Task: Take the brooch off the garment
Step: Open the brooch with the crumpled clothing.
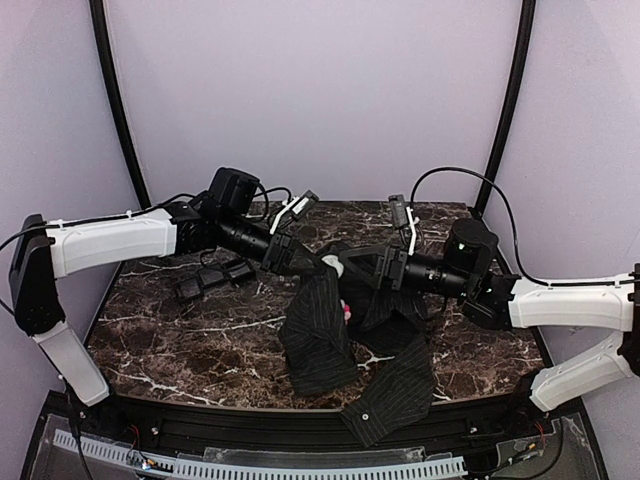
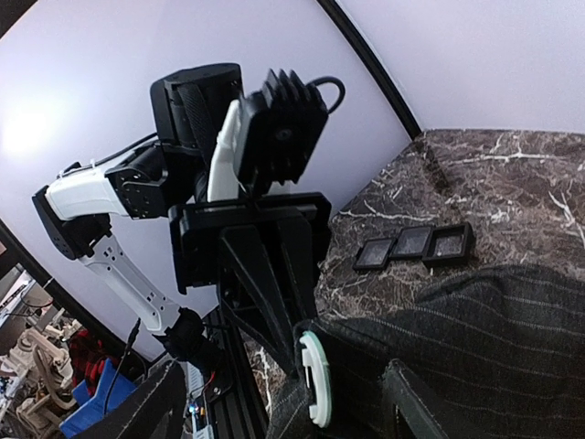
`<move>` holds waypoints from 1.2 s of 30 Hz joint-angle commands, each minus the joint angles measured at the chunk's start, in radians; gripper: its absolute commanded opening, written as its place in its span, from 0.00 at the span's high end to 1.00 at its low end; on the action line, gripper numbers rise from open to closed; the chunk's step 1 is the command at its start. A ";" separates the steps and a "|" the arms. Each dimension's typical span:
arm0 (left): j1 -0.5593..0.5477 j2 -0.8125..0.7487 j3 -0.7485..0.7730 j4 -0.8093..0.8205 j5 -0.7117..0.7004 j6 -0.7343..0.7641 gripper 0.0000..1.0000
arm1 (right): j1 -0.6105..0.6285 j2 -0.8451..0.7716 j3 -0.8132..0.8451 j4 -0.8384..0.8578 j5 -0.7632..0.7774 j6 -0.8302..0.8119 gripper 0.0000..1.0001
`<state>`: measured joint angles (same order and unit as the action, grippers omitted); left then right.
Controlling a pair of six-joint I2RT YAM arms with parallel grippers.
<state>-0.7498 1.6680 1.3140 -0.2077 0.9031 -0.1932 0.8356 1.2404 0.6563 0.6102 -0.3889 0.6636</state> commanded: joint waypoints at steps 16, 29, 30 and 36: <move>-0.001 -0.063 -0.002 -0.002 0.013 0.025 0.99 | -0.012 0.099 0.027 0.056 -0.148 0.042 0.48; -0.002 -0.073 -0.009 0.013 0.029 0.023 0.99 | -0.012 0.135 0.012 0.142 -0.142 0.097 0.71; -0.002 -0.075 -0.010 0.014 0.029 0.023 0.99 | -0.012 0.136 0.013 0.143 -0.141 0.097 0.73; -0.002 -0.077 -0.012 0.017 0.031 0.023 0.99 | -0.012 0.145 0.008 0.158 -0.142 0.108 0.83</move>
<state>-0.7498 1.6497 1.3121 -0.2256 0.9085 -0.1658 0.8303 1.3769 0.6601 0.7185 -0.5236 0.7635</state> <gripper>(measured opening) 0.057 0.197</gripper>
